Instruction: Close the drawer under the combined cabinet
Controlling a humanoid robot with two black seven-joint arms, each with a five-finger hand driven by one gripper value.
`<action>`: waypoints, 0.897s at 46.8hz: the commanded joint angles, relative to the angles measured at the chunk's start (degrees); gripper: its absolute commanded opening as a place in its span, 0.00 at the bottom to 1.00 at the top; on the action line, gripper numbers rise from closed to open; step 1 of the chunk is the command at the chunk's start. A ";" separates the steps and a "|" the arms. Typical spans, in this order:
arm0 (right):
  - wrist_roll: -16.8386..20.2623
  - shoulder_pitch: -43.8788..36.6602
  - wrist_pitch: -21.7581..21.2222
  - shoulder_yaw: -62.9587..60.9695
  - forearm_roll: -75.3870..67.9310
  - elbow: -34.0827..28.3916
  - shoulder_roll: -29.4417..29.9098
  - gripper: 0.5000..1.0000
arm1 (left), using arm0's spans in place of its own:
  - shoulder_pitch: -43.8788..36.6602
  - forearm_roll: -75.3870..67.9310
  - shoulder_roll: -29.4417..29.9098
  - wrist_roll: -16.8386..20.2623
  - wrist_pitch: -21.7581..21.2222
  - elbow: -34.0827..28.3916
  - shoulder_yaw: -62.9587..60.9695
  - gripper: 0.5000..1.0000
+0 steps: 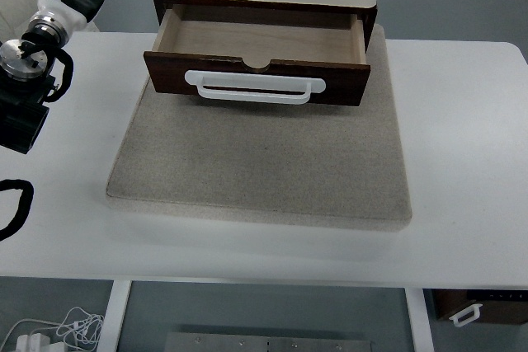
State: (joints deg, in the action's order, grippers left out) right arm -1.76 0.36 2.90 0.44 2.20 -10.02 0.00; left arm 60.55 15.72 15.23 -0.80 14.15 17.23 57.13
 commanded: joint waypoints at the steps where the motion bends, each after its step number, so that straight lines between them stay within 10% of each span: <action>1: 0.00 -0.01 0.00 0.00 0.00 0.00 0.00 0.90 | 0.00 -0.07 -0.03 -0.08 0.00 0.08 0.00 1.00; 24: 0.00 -0.01 0.00 0.00 0.00 0.00 0.00 0.90 | 1.76 -1.30 0.50 -0.08 0.08 0.78 -1.67 1.00; 42: 0.00 -0.01 0.00 0.00 0.00 0.00 0.00 0.90 | 5.45 -1.57 12.01 -0.08 0.00 8.78 -1.76 1.00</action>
State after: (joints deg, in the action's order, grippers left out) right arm -1.76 0.40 2.90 0.44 2.20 -10.02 0.00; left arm 65.30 14.38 25.78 -0.86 14.08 25.43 55.38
